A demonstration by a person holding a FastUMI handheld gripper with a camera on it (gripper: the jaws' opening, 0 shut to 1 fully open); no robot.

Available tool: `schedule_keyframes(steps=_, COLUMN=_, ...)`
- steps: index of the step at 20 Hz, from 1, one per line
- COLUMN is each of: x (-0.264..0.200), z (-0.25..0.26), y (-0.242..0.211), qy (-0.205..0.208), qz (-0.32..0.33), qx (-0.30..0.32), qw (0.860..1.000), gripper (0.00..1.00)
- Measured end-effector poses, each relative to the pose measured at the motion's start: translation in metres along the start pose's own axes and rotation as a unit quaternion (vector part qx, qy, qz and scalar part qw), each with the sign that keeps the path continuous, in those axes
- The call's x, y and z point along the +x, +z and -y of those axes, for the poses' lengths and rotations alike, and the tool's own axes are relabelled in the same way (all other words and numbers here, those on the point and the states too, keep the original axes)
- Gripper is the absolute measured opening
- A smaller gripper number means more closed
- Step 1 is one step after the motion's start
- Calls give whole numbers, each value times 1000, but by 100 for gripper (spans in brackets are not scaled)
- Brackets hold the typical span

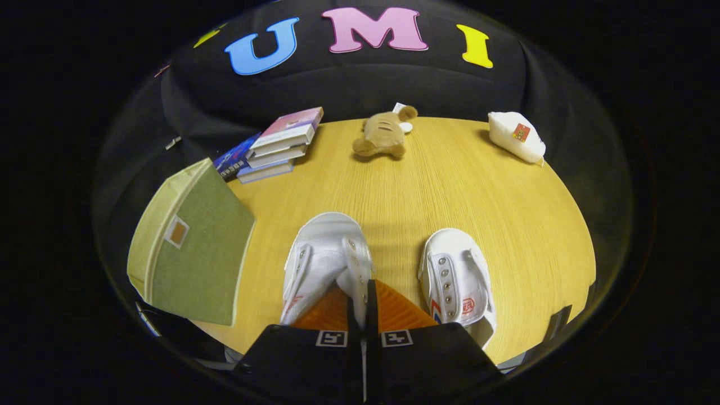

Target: Open the storage box then place both shoes into the box .Put the left shoe in first, then the right shoe, with the right side of both shoes facing outward in a uniform manner.

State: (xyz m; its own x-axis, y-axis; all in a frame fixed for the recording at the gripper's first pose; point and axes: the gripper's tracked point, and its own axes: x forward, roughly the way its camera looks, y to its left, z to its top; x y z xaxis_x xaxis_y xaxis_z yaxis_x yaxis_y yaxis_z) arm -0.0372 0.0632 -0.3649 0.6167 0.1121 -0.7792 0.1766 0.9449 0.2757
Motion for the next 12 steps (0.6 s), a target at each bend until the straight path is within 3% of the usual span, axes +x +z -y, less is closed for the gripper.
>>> schedule_keyframes(steps=5, x=-40, z=-58, y=61, qy=37, qz=-2, qx=33, qw=999, gripper=7)
schedule_keyframes(steps=12, x=-62, z=-184, y=113, qy=117, qz=-37, qx=58, qw=991, gripper=7)
